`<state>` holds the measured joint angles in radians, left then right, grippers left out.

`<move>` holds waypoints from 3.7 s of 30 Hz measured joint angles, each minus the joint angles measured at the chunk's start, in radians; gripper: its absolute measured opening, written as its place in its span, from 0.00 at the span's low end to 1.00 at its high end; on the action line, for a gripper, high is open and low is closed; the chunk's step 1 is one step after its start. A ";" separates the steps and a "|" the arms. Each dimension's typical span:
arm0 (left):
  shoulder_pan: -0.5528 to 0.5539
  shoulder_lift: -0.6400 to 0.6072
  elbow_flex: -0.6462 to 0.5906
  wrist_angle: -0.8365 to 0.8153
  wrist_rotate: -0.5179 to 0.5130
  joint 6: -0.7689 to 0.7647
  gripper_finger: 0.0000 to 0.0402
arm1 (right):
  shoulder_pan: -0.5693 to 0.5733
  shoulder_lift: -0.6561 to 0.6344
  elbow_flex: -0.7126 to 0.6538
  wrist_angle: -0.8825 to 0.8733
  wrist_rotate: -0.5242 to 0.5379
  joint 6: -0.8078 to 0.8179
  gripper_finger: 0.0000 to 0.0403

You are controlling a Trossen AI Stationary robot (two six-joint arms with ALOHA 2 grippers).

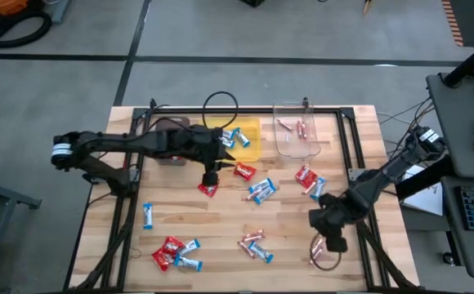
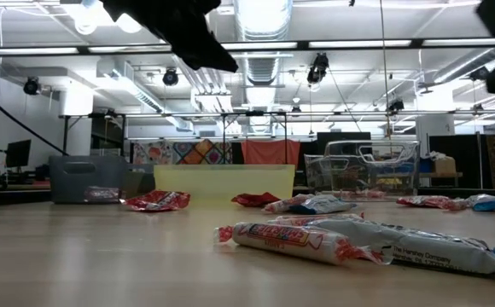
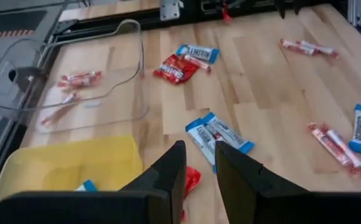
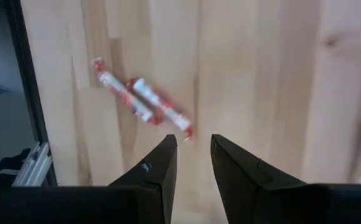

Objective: Sort candy
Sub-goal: Put the orange candy into the transparent bin

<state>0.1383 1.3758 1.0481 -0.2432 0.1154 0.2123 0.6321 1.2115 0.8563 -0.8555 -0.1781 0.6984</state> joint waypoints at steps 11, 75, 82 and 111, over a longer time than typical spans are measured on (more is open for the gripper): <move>0.000 -0.010 0.004 -0.001 -0.002 -0.019 0.17 | 0.102 0.154 0.047 0.027 0.022 0.025 0.23; -0.002 0.024 0.002 -0.118 -0.001 -0.078 0.17 | 0.123 0.461 0.137 0.013 0.074 -0.270 0.42; -0.002 0.024 0.002 -0.117 -0.001 -0.067 0.17 | 0.120 0.498 0.141 0.016 0.072 -0.302 0.29; -0.002 0.024 0.002 -0.050 -0.001 -0.095 0.17 | -0.112 0.112 0.135 -0.044 0.649 -0.055 0.08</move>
<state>0.1363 1.3998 1.0504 -0.2933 0.1146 0.1173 0.5196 1.3237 0.9916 -0.8995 0.4713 0.6432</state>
